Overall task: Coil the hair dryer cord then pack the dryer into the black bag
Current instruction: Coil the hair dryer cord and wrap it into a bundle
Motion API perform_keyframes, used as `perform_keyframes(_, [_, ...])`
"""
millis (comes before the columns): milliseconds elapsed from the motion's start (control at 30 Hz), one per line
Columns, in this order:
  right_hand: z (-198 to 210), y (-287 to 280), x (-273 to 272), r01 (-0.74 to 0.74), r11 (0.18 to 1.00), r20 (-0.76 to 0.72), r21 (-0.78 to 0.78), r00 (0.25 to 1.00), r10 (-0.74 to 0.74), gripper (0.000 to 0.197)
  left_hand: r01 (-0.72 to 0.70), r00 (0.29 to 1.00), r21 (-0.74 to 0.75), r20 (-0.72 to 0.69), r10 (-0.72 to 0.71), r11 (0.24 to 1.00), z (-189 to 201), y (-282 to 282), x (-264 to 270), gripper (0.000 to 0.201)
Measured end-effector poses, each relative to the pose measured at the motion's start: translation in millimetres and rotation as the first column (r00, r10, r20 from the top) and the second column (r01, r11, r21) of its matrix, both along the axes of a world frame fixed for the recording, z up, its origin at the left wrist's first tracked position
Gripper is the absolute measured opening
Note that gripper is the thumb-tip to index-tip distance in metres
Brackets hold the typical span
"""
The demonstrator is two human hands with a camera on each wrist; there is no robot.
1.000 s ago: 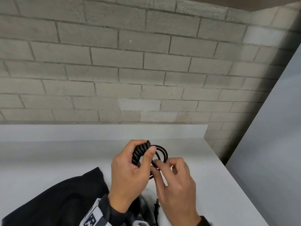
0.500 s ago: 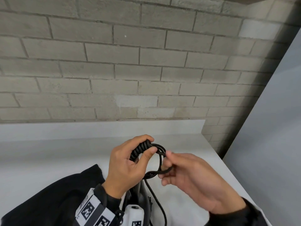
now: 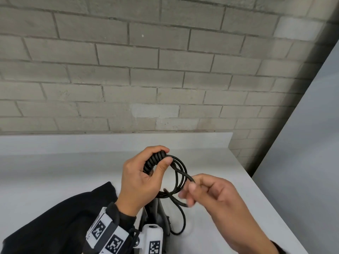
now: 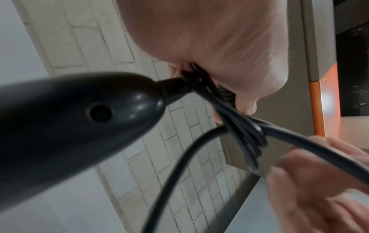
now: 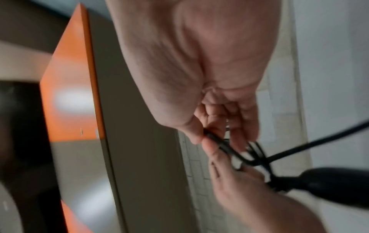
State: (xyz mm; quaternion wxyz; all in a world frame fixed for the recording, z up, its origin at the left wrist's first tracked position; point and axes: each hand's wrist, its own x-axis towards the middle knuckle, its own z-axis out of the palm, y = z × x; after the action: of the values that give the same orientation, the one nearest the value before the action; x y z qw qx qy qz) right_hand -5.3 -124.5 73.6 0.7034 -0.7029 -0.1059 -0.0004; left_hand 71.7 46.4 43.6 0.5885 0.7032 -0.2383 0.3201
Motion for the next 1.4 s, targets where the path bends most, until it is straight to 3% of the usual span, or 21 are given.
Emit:
perform_keyframes(100, [6.3,-8.2,-0.1,-0.053,0.946,-0.241,0.319,0.961,0.135,0.028,0.014,1.0,0.009,-0.018,-0.014,1.0,1.4,-4.2,-1.1,0.022])
perform_keyframes(167, [4.7,-20.4,-1.5,-0.159,0.903,-0.343,0.399,0.888,0.308,0.03,0.005,0.999,-0.029,-0.032,-0.006,1.0,0.8,0.4,2.7,0.023])
perform_keyframes(233, [-6.5,-35.1,-4.7,-0.295,0.899,-0.365,0.322,0.838,0.406,0.037,-0.004,0.999,-0.06,-0.045,0.002,0.998,0.6,9.0,7.8,0.022])
perform_keyframes(300, [-23.7,-42.0,-6.4,-0.348,0.936,-0.297,0.055,0.889,0.348,0.044,0.01,0.998,-0.041,-0.069,-0.013,0.999,1.9,13.4,9.3,0.018])
perform_keyframes(367, [-47.5,-41.9,-8.4,-0.231,0.966,-0.173,-0.119,0.962,0.209,0.052,0.011,0.996,-0.036,-0.091,-0.015,0.999,1.6,14.5,8.6,0.014])
perform_keyframes(467, [-84.8,-46.2,-12.4,-0.052,0.98,-0.142,0.193,0.987,0.081,0.051,-0.036,0.995,-0.038,-0.089,0.032,0.999,-0.3,20.6,12.3,0.015])
perform_keyframes(567, [-101.0,-46.6,-16.0,-0.144,0.818,-0.081,0.556,0.971,0.226,0.029,-0.021,0.997,-0.002,-0.081,0.021,1.0,-0.5,22.1,10.6,0.019])
perform_keyframes(633, [-97.9,-48.9,-16.2,-0.054,0.729,-0.201,0.683,0.945,0.259,0.032,-0.005,0.998,0.014,-0.066,0.006,1.0,0.9,17.1,5.6,0.019])
perform_keyframes(700, [-88.9,-53.5,-14.8,0.143,0.822,-0.403,0.552,0.908,0.112,0.052,-0.002,0.999,0.031,-0.042,0.004,1.0,0.3,13.0,3.6,0.019])
perform_keyframes(733, [-83.4,-55.5,-12.9,0.201,0.853,-0.434,0.481,0.9,0.032,0.059,-0.005,0.999,0.043,-0.036,0.006,0.999,-0.3,11.9,3.7,0.019])
perform_keyframes(900, [-80.6,-46.8,3.1,0.393,0.904,-0.242,0.171,0.906,-0.348,0.071,-0.045,0.997,0.084,-0.063,0.05,0.995,0.5,11.1,6.6,0.017])
perform_keyframes(967, [-88.8,-35.4,3.6,0.526,0.849,-0.051,-0.046,0.848,-0.528,0.049,-0.058,0.994,0.065,-0.087,0.064,0.996,-0.8,10.5,8.4,0.016])
perform_keyframes(1033, [-87.3,-18.5,0.2,0.718,0.672,0.218,-0.179,0.695,-0.685,0.027,-0.065,0.993,0.053,-0.09,0.07,0.996,-2.3,9.7,8.3,0.018])
perform_keyframes(1067, [-83.0,-8.2,-1.7,0.771,0.618,0.39,-0.156,0.622,-0.679,0.023,-0.067,0.994,0.046,-0.088,0.071,0.997,-2.5,8.9,7.6,0.019])
perform_keyframes(1133, [-76.0,15.5,-5.1,0.718,0.687,0.572,-0.112,0.612,-0.546,0.011,-0.082,0.993,0.035,-0.085,0.085,0.996,-1.9,7.3,6.3,0.02])
perform_keyframes(1200, [-74.7,35.4,-5.2,0.571,0.795,0.521,-0.203,0.751,-0.406,0.018,-0.092,0.992,0.028,-0.082,0.094,0.995,-1.5,5.9,5.5,0.02])
perform_keyframes(1267, [-81.1,48.0,-1.4,0.449,0.812,0.403,-0.373,0.867,-0.294,0.034,-0.091,0.993,0.037,-0.076,0.093,0.995,-1.1,4.6,4.4,0.02])
perform_keyframes(1400, [-86.6,53.0,7.0,0.322,0.826,0.388,-0.463,0.911,-0.138,0.02,-0.08,0.994,0.036,-0.067,0.082,0.996,0.2,3.2,2.2,0.023])
